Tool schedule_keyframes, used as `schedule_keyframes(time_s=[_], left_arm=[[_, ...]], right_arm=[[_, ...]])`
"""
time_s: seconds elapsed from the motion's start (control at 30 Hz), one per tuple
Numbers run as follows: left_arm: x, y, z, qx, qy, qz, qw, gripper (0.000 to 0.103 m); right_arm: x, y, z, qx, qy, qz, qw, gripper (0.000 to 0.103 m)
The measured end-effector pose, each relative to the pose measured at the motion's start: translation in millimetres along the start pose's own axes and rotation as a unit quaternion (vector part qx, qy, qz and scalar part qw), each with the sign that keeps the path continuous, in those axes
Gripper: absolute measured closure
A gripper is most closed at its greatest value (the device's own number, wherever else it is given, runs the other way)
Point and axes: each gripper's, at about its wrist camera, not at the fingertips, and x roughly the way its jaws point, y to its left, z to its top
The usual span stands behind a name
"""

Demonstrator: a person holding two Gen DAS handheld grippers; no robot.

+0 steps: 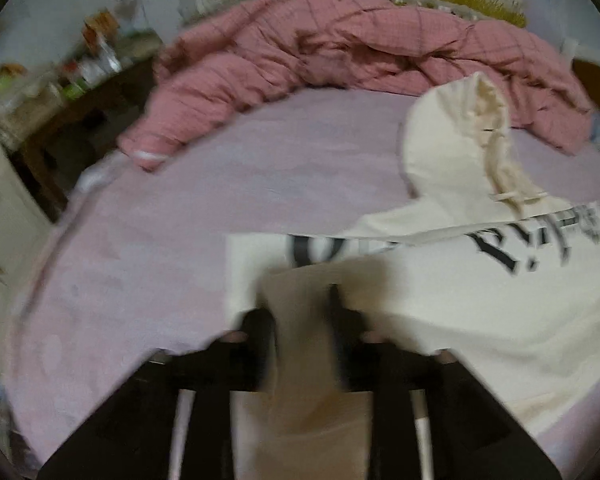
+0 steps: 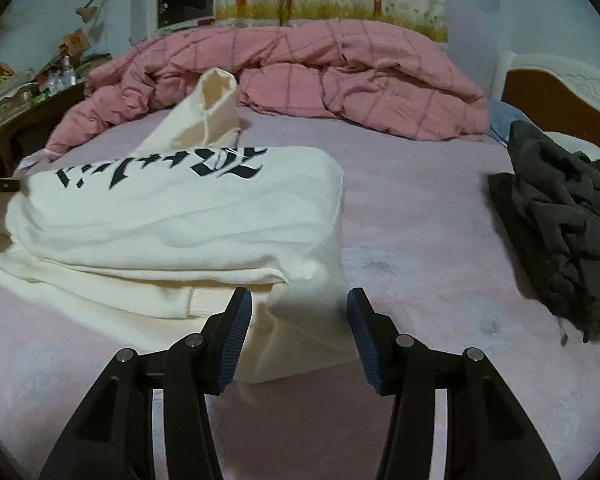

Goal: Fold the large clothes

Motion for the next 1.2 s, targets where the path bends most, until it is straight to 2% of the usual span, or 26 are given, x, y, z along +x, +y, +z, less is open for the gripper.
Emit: schedule_keyframes(time_s=[0.07, 0.1, 0.13, 0.23, 0.3, 0.4, 0.5, 0.6, 0.7, 0.8, 0.9, 1.0, 1.07, 1.13, 1.2], left_arm=[[-0.7, 2.9, -1.9, 0.014, -0.012, 0.036, 0.9992, 0.059], [0.1, 7.3, -2.3, 0.010, -0.007, 0.034, 0.9994, 0.059], [0.7, 13.0, -3.1, -0.001, -0.003, 0.023, 0.9997, 0.059], [0.3, 25.3, -6.9, -0.029, 0.003, -0.003, 0.9996, 0.059], [-2.2, 25.9, -9.7, -0.034, 0.004, -0.013, 0.9993, 0.059], [-8.3, 22.7, -12.3, -0.052, 0.004, -0.047, 0.9975, 0.059], [-16.6, 9.9, -11.8, -0.044, -0.008, -0.058, 0.9973, 0.059], [-25.1, -4.8, -12.2, -0.031, -0.023, -0.066, 0.9971, 0.059], [-23.2, -19.0, -14.7, -0.014, -0.028, -0.072, 0.9969, 0.059], [-10.4, -30.6, -19.0, 0.001, -0.019, -0.062, 0.9979, 0.059], [3.6, -37.1, -26.2, 0.007, 0.000, -0.061, 0.9981, 0.059], [16.9, -37.7, -32.9, 0.005, 0.017, -0.063, 0.9979, 0.058], [22.1, -36.1, -36.2, -0.004, 0.023, -0.069, 0.9973, 0.057], [23.5, -35.6, -39.0, -0.009, 0.025, -0.069, 0.9973, 0.055], [22.0, -37.0, -43.0, 0.001, 0.024, -0.057, 0.9981, 0.055]], right_arm=[[4.8, -1.8, -0.5, -0.002, 0.007, -0.030, 1.000, 0.054], [7.8, -2.0, -1.3, -0.004, 0.011, -0.036, 0.999, 0.058], [10.4, -2.1, -1.9, -0.006, 0.017, -0.035, 0.999, 0.062], [13.1, -2.1, -2.5, -0.004, 0.021, -0.042, 0.999, 0.062], [13.4, -2.4, -2.9, -0.004, 0.022, -0.048, 0.999, 0.062], [14.5, -6.7, -3.7, 0.004, 0.025, -0.054, 0.998, 0.062], [16.4, -15.7, -4.2, 0.025, 0.028, -0.065, 0.997, 0.062], [18.8, -38.0, -4.6, 0.084, 0.029, -0.083, 0.993, 0.062], [31.7, -59.2, -8.9, 0.122, 0.068, -0.043, 0.989, 0.062], [24.7, -57.4, -9.9, 0.096, 0.063, -0.010, 0.993, 0.062], [1.9, -57.0, -14.2, 0.102, 0.031, 0.021, 0.994, 0.062], [-25.4, -56.5, -15.8, 0.120, -0.014, 0.075, 0.990, 0.062], [-34.5, -45.9, -3.6, 0.099, -0.036, 0.105, 0.989, 0.062], [-32.3, -33.4, 11.2, 0.079, -0.037, 0.101, 0.991, 0.062], [-16.2, -20.0, 28.0, 0.069, -0.021, 0.089, 0.993, 0.062]])
